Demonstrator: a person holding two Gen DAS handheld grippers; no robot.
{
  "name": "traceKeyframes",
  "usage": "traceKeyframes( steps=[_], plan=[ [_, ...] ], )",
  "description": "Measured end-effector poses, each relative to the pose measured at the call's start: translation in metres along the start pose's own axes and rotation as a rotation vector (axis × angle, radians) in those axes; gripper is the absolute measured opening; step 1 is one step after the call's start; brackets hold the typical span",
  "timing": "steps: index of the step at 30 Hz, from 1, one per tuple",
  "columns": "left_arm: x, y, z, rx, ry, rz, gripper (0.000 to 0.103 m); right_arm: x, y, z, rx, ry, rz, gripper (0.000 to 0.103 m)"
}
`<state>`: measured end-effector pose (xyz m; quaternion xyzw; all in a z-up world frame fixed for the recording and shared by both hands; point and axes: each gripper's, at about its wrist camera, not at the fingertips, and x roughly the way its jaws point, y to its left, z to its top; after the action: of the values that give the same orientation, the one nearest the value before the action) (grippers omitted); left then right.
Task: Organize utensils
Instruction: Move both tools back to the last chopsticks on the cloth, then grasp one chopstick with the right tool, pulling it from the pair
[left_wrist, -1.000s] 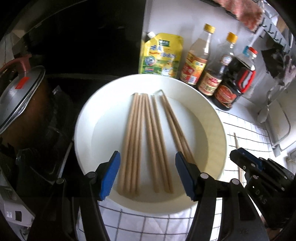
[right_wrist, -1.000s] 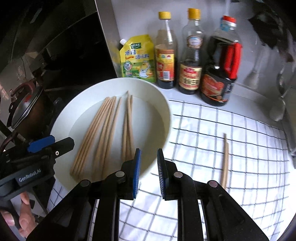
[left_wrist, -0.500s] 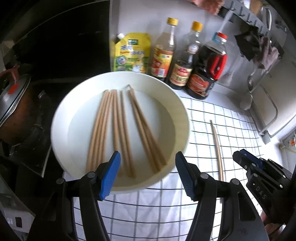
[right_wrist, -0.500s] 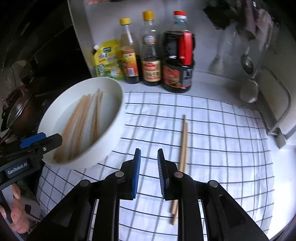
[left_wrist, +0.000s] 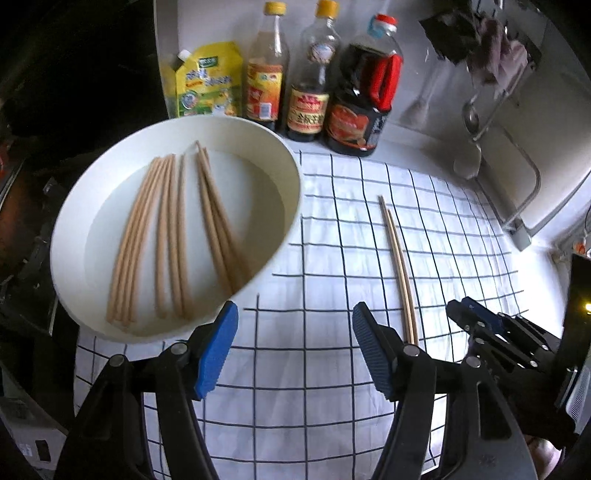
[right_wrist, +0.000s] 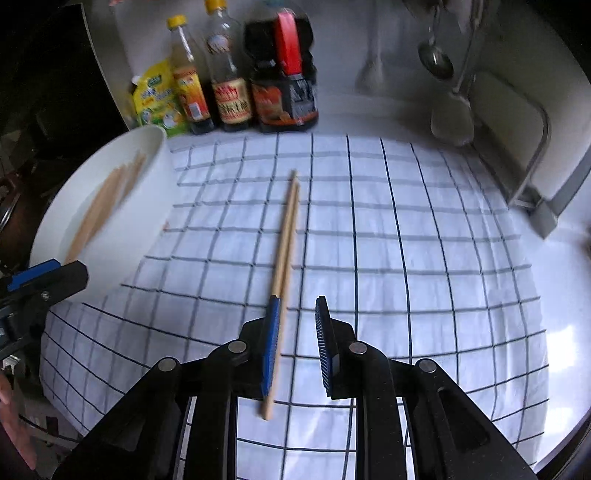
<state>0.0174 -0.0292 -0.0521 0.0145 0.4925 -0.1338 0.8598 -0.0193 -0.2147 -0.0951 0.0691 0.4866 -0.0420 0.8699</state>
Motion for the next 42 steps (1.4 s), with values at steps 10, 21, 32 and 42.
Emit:
traceKeyframes(
  steps=[10, 21, 32, 42],
  plan=[
    [0.015, -0.014, -0.013, -0.002, 0.018, 0.011, 0.065, 0.028, -0.002, -0.008, -0.016, 0.005, 0.039, 0.023],
    [0.019, -0.014, -0.021, -0.014, 0.028, 0.028, 0.065, 0.045, 0.0, -0.014, -0.027, 0.02, 0.037, 0.023],
    [0.016, -0.011, -0.021, -0.023, 0.024, 0.031, 0.065, 0.05, 0.019, -0.016, -0.132, 0.032, -0.018, 0.023],
    [0.016, -0.021, -0.015, -0.006, 0.016, 0.021, 0.065, 0.048, 0.011, -0.019, -0.125, 0.024, 0.003, 0.008]
  ],
)
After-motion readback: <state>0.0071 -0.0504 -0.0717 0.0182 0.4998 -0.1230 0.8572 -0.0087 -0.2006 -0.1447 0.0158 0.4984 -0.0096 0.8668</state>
